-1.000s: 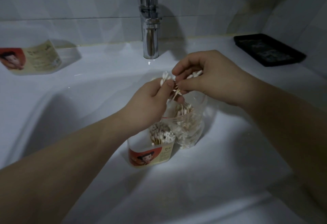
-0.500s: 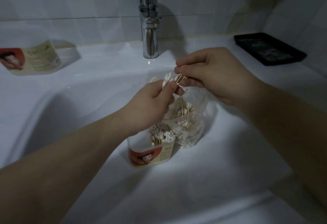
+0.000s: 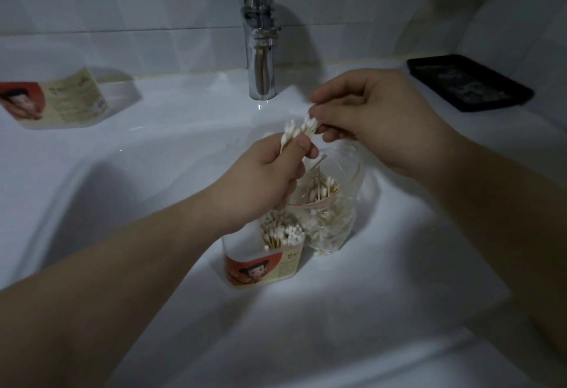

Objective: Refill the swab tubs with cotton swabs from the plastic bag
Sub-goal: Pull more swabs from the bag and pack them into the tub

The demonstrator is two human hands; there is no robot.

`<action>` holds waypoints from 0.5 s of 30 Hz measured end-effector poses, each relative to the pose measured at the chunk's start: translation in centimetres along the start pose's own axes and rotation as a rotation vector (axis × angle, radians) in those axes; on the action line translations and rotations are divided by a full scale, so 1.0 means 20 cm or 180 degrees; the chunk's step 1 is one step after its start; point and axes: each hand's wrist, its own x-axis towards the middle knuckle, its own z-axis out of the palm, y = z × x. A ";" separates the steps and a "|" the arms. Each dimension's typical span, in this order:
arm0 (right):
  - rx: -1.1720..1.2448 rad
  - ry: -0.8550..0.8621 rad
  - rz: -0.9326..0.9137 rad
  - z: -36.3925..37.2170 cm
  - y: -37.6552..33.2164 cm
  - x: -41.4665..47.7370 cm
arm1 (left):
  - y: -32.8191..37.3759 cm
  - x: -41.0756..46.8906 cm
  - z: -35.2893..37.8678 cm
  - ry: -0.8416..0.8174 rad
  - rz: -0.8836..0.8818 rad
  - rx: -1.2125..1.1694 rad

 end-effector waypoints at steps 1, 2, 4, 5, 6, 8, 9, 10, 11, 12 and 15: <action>0.0011 -0.0020 -0.0025 0.00 0.01 0.00 | 0.00 0.00 0.00 -0.0022 0.0014 0.0021; -0.0003 -0.0044 -0.0050 0.01 0.01 0.00 | 0.00 0.00 0.00 -0.0021 0.0022 0.0033; -0.0171 -0.0089 -0.0114 0.01 0.02 0.01 | -0.01 0.01 0.00 0.0040 0.0027 0.0035; -0.0306 -0.0120 -0.0143 0.01 0.03 0.01 | -0.01 0.01 0.00 0.0082 0.0030 0.0025; -0.0450 -0.0166 -0.0163 0.01 0.03 0.01 | -0.01 0.01 -0.01 0.0118 0.0034 0.0004; -0.0730 -0.0310 -0.0208 0.01 0.02 0.00 | -0.02 0.01 -0.01 0.0138 0.0037 -0.0003; -0.0894 -0.0400 -0.0234 0.02 0.02 0.00 | -0.02 0.01 -0.01 0.0123 0.0027 0.0032; -0.1066 -0.0492 -0.0251 0.02 0.02 -0.01 | -0.02 0.01 0.00 0.0099 0.0003 0.0067; -0.1200 -0.0574 -0.0253 0.01 0.01 -0.01 | -0.03 0.01 0.00 0.0081 -0.0029 0.0082; -0.1270 -0.0629 -0.0245 0.01 0.01 -0.01 | -0.03 0.01 0.00 0.0075 -0.0062 0.0078; -0.1401 -0.0541 -0.0301 0.01 0.01 0.00 | -0.03 0.02 0.01 0.0253 -0.0081 0.0047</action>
